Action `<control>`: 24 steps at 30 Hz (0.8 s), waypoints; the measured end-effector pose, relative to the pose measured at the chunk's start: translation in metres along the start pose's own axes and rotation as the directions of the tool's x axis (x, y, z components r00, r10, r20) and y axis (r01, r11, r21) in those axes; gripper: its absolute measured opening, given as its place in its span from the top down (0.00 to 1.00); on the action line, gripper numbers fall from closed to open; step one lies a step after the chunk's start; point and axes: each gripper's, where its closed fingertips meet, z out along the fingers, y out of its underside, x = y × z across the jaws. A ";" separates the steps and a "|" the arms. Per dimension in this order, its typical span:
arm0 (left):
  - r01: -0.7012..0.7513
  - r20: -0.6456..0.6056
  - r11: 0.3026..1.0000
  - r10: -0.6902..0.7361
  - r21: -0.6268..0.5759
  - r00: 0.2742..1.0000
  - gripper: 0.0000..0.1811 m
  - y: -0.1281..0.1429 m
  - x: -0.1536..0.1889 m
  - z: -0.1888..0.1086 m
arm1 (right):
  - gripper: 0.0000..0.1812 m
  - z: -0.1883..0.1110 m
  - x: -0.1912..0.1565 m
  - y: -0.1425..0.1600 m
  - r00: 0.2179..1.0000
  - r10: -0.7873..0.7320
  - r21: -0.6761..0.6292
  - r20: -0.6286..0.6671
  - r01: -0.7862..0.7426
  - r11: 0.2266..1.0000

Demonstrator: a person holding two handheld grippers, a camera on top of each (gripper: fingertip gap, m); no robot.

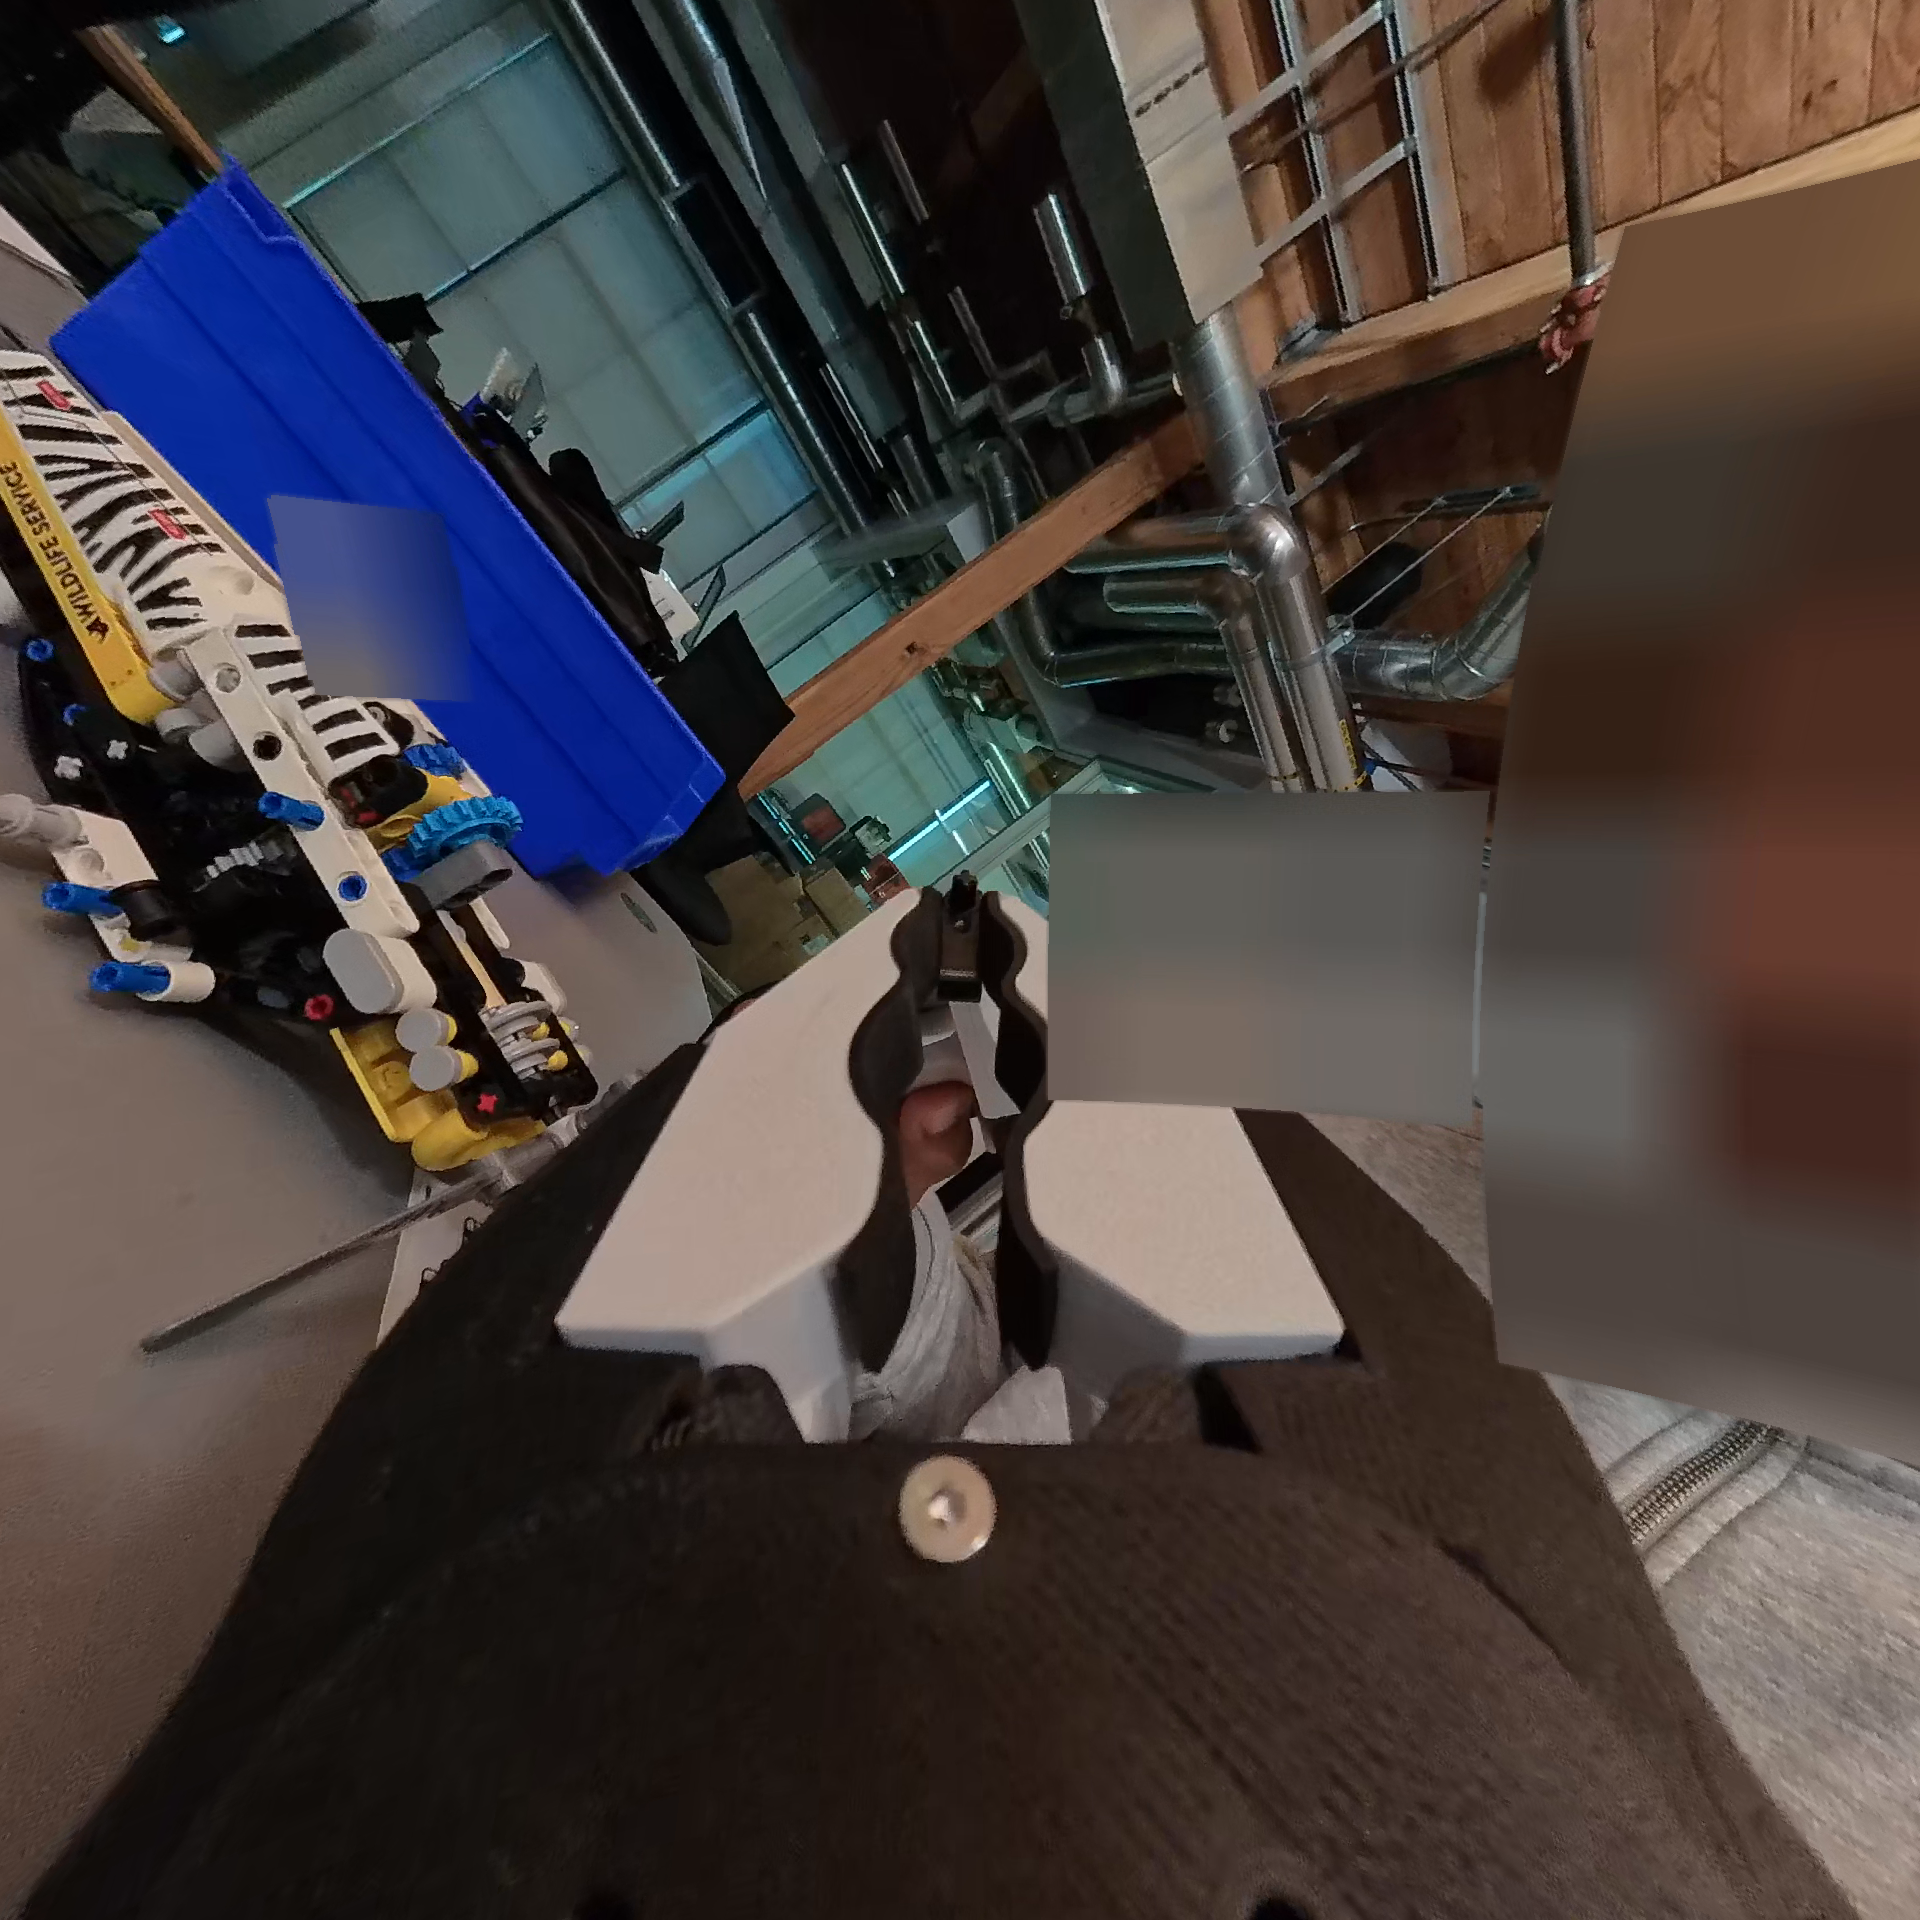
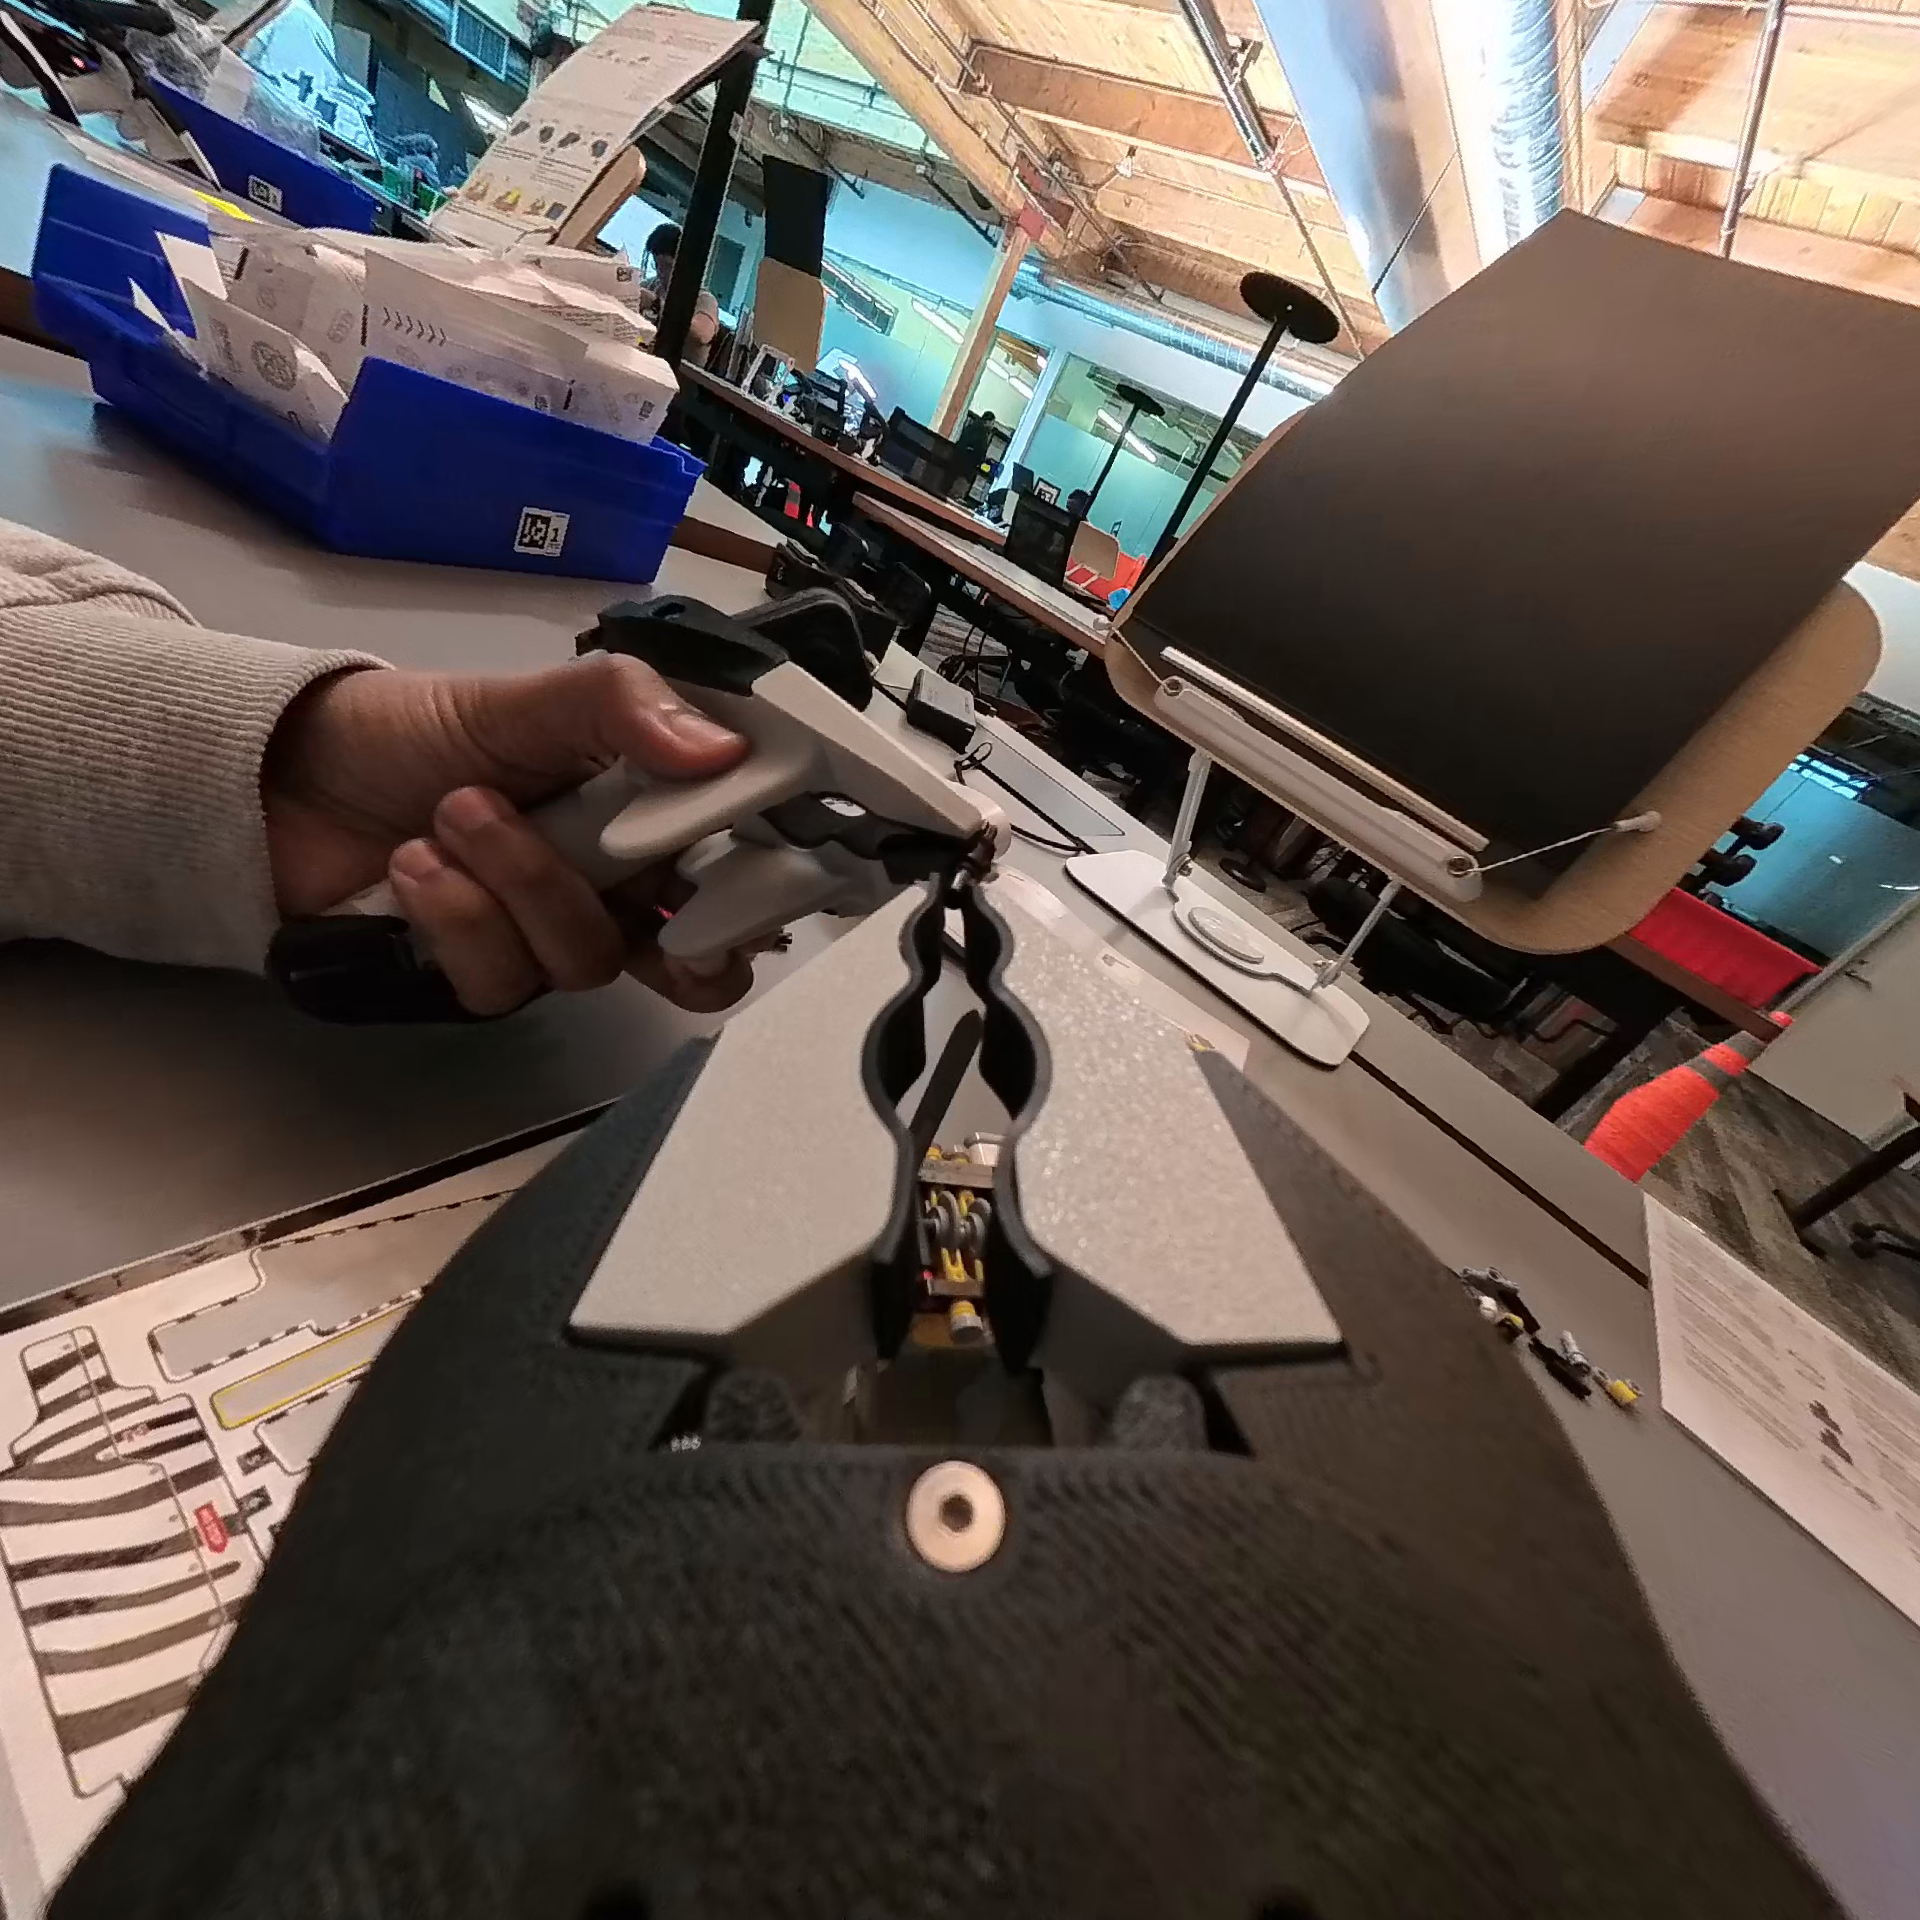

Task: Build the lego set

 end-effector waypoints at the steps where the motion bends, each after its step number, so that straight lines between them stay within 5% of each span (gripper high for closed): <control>1: 0.000 -0.001 1.000 0.000 0.000 1.000 0.99 0.000 0.000 0.000 | 1.00 0.000 0.000 0.000 1.000 0.001 0.000 0.001 -0.001 1.000; 20: -0.015 -0.017 1.000 0.015 0.022 1.000 0.99 -0.005 0.004 -0.001 | 1.00 0.000 -0.003 0.000 1.000 0.003 0.013 0.022 -0.003 1.000; 22: 0.013 -0.046 0.976 -0.003 0.216 0.999 0.99 -0.045 0.007 -0.029 | 1.00 -0.005 0.002 -0.005 1.000 0.025 0.055 0.009 -0.025 0.998; 24: -0.090 0.042 0.968 0.083 0.232 0.996 0.99 -0.061 0.008 -0.049 | 1.00 -0.008 0.012 -0.008 0.998 0.058 0.103 -0.030 -0.055 0.993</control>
